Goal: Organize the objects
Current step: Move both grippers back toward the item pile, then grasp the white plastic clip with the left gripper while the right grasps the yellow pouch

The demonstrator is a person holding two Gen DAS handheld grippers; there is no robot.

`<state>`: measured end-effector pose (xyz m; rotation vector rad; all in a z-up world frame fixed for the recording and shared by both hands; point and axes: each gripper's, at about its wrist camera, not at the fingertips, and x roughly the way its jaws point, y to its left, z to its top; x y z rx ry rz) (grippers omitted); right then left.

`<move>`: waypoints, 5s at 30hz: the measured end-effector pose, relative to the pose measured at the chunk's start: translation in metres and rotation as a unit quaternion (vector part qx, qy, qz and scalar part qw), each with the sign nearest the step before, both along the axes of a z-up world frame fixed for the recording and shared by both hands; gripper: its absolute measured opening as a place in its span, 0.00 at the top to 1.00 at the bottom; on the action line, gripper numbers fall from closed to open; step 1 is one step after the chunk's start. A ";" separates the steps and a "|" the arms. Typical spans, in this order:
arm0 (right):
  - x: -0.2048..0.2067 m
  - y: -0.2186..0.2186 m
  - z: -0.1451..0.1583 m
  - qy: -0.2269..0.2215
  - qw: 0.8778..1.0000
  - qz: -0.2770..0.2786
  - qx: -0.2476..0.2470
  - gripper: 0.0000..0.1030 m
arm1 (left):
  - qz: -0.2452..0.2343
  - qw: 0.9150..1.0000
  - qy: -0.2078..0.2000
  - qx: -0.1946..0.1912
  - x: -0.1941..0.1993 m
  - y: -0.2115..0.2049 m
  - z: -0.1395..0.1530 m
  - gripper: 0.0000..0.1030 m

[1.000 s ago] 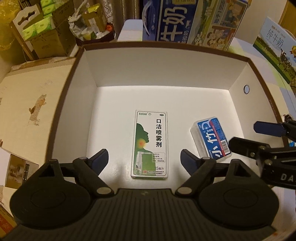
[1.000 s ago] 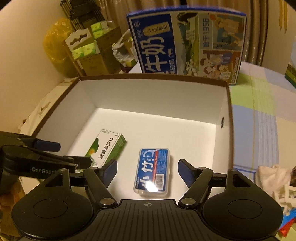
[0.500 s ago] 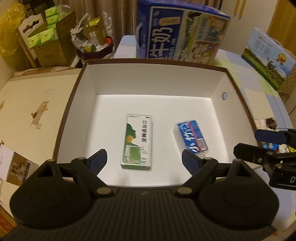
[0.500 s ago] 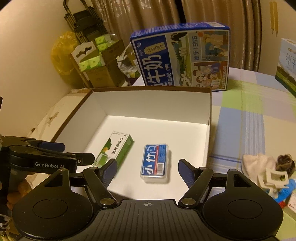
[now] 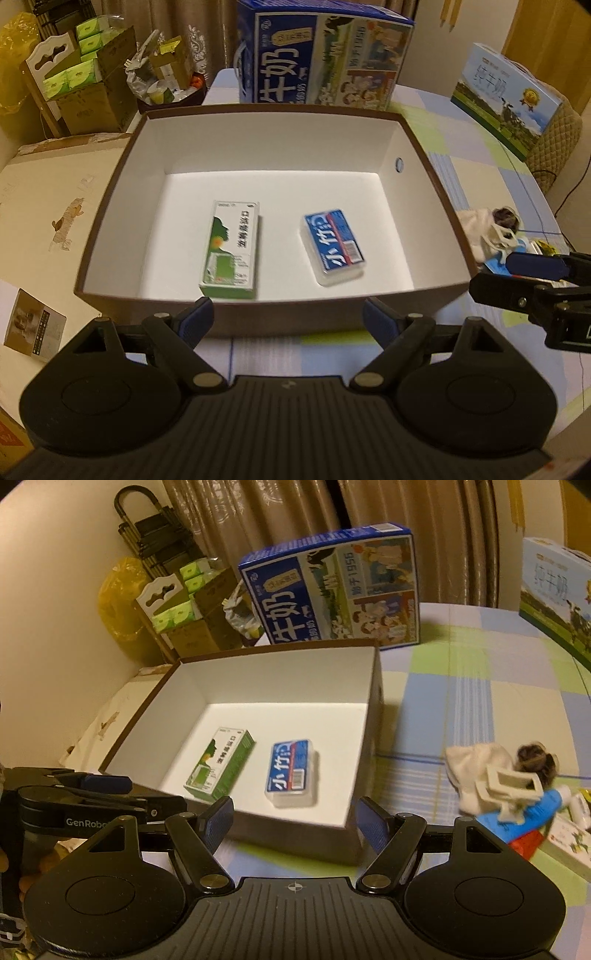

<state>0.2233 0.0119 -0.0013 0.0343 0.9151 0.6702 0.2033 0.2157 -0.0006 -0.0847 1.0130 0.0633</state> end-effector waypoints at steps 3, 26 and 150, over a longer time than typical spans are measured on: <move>-0.004 -0.012 0.000 0.002 1.000 -0.003 0.002 0.32 | -0.005 1.000 0.002 -0.002 -0.005 -0.012 0.000 0.17; -0.017 -0.121 -0.002 0.029 0.998 -0.047 0.001 0.32 | -0.061 0.998 0.018 -0.009 -0.012 -0.112 -0.006 0.17; 0.121 -0.389 -0.105 0.156 0.893 -0.277 0.320 0.83 | -0.002 0.991 -0.078 -0.109 0.068 -0.133 0.004 0.66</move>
